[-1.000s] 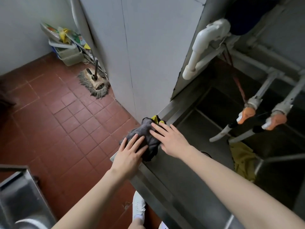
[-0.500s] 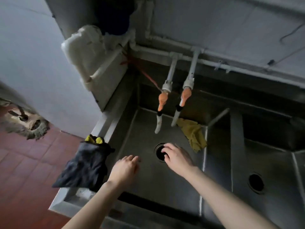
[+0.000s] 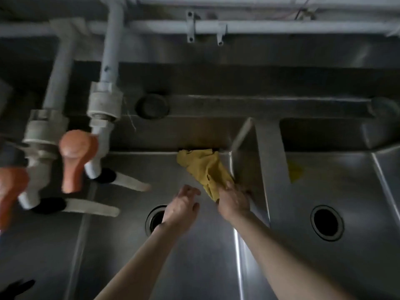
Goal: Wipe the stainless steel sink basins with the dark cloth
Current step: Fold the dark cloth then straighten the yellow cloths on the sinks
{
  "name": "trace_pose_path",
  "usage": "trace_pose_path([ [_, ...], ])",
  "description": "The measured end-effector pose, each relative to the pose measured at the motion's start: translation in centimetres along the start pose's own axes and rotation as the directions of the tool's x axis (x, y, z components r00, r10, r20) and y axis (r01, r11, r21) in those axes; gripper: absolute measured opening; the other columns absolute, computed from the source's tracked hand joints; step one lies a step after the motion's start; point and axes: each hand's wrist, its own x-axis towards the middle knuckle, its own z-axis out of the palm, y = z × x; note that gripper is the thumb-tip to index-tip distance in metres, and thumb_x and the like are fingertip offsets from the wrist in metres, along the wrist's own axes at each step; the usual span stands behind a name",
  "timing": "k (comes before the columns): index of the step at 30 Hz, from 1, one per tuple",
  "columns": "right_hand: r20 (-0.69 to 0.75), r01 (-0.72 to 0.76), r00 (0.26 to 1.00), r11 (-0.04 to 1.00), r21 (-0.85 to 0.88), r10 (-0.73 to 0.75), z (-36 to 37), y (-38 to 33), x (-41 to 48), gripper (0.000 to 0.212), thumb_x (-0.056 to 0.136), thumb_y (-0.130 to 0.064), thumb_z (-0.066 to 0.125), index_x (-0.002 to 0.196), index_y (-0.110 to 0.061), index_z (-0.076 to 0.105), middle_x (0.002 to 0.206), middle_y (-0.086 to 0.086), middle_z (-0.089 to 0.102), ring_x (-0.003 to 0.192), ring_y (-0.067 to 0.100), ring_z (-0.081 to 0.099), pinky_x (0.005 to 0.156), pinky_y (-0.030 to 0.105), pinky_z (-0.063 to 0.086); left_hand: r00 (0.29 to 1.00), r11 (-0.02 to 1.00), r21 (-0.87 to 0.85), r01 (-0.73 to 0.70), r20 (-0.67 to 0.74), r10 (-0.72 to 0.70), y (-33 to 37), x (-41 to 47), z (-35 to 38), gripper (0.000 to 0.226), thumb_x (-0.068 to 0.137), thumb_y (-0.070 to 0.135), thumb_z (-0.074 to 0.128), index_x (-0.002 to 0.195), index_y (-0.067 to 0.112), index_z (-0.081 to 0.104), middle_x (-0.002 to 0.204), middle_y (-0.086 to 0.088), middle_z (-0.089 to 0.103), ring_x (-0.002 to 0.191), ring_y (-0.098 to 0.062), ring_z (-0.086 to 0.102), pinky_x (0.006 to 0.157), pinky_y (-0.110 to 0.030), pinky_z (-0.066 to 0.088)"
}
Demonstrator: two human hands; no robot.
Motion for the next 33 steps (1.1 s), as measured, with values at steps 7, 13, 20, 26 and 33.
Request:
trace_pose_path([
  [7, -0.107, -0.060, 0.991, 0.991, 0.120, 0.073, 1.7, -0.1, 8.4, 0.054, 0.098, -0.032, 0.039, 0.149, -0.027, 0.020, 0.153, 0.008, 0.022, 0.135, 0.029, 0.029, 0.101, 0.042, 0.035, 1.000, 1.000, -0.007, 0.029, -0.005, -0.029, -1.3, 8.9, 3.2, 0.054, 0.093, 0.022, 0.051, 0.142, 0.037, 0.034, 0.147, 0.001, 0.033, 0.132, -0.024, 0.035, 0.106, -0.036, 0.038],
  [13, -0.186, -0.008, 0.983, 1.000, -0.004, 0.007, 1.5, 0.0, 11.4, 0.041, 0.099, -0.018, 0.033, 0.140, -0.021, 0.038, 0.140, 0.010, 0.039, 0.126, 0.030, 0.040, 0.092, 0.039, 0.040, 0.998, 0.977, 0.211, 0.001, -0.056, 0.011, -1.1, 10.4, 4.6, 0.046, 0.093, 0.049, 0.044, 0.136, 0.033, 0.046, 0.135, -0.004, 0.041, 0.123, -0.028, 0.040, 0.096, -0.042, 0.041],
  [20, -0.199, 0.077, 0.975, 0.992, -0.098, -0.096, 2.4, -0.5, 8.4, 0.021, 0.095, -0.016, 0.042, 0.108, -0.015, 0.059, 0.122, 0.010, 0.047, 0.113, 0.031, 0.046, 0.090, 0.042, 0.041, 0.989, 0.962, 0.240, 0.132, -0.096, -0.111, -1.1, 8.5, 5.0, 0.032, 0.088, 0.041, 0.056, 0.113, 0.022, 0.057, 0.118, -0.002, 0.052, 0.114, -0.024, 0.048, 0.092, -0.037, 0.041],
  [26, -0.323, 0.227, 0.912, 0.967, -0.119, -0.254, 1.5, -1.4, 3.7, 0.009, 0.069, -0.007, 0.061, 0.075, -0.011, 0.066, 0.091, 0.009, 0.064, 0.084, 0.033, 0.061, 0.077, 0.043, 0.051, 0.989, 0.994, -0.051, 0.099, -0.107, -0.104, -1.6, 3.5, 2.4, 0.012, 0.081, 0.018, 0.059, 0.091, 0.013, 0.054, 0.096, -0.010, 0.060, 0.087, -0.035, 0.058, 0.069, -0.038, 0.047],
  [33, -0.389, 0.492, 0.809, 0.870, 0.036, -0.441, -1.1, -4.5, -6.0, 0.023, 0.060, 0.001, 0.072, 0.075, -0.010, 0.059, 0.066, 0.005, 0.061, 0.062, 0.028, 0.058, 0.060, 0.031, 0.046, 0.978, 0.986, -0.160, 0.034, -0.197, -0.066, -2.1, -7.3, -3.3, 0.016, 0.078, 0.025, 0.062, 0.090, 0.023, 0.052, 0.072, 0.001, 0.067, 0.060, -0.026, 0.062, 0.057, -0.037, 0.052],
])
